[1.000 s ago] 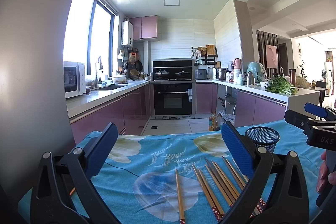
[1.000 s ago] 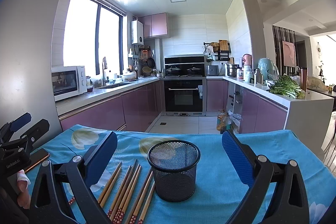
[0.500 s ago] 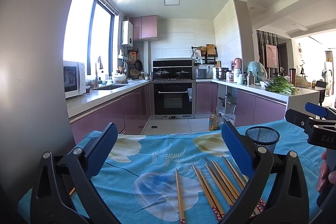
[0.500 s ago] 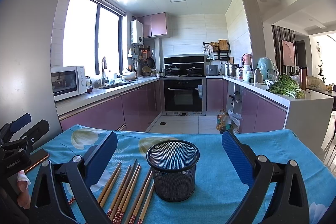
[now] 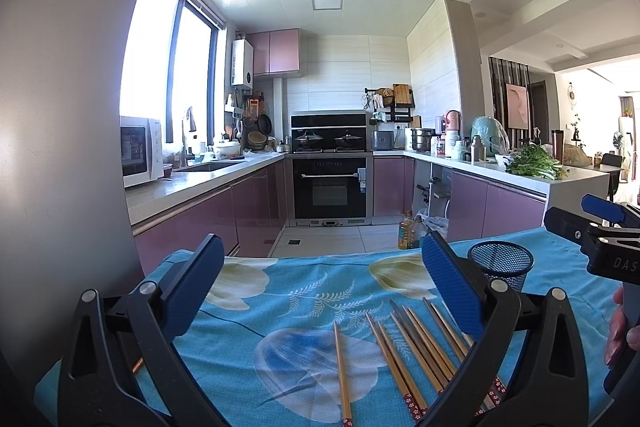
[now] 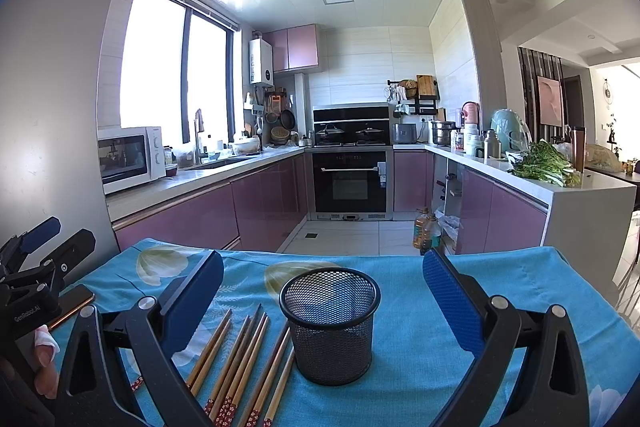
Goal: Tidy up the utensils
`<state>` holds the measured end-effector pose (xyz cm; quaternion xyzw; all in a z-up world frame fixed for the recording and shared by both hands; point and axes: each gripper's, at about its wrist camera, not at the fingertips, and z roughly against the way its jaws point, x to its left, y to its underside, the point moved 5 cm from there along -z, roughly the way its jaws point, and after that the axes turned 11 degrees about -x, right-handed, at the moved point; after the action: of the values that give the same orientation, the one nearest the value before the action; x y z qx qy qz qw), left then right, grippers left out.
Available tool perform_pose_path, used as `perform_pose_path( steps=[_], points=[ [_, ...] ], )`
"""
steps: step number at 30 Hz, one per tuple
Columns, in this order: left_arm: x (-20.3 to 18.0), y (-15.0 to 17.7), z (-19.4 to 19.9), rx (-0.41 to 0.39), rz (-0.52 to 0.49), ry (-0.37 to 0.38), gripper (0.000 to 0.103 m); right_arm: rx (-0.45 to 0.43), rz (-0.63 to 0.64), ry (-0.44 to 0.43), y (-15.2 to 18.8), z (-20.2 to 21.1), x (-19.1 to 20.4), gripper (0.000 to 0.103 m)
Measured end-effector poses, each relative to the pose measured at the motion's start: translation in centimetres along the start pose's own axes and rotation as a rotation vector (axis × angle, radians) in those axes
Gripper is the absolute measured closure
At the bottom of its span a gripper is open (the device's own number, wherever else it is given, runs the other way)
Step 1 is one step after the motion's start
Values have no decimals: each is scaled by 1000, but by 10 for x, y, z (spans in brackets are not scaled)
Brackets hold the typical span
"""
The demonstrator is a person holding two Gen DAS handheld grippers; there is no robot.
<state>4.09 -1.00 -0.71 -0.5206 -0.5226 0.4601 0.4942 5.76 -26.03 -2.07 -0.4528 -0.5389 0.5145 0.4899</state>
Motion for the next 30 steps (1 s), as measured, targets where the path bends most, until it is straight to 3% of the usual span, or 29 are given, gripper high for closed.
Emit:
perform_pose_path(
  steps=[30],
  points=[
    [-3, 2, 0, 5, -2, 0, 6, 0, -3, 1, 1, 0, -1, 6]
  ],
)
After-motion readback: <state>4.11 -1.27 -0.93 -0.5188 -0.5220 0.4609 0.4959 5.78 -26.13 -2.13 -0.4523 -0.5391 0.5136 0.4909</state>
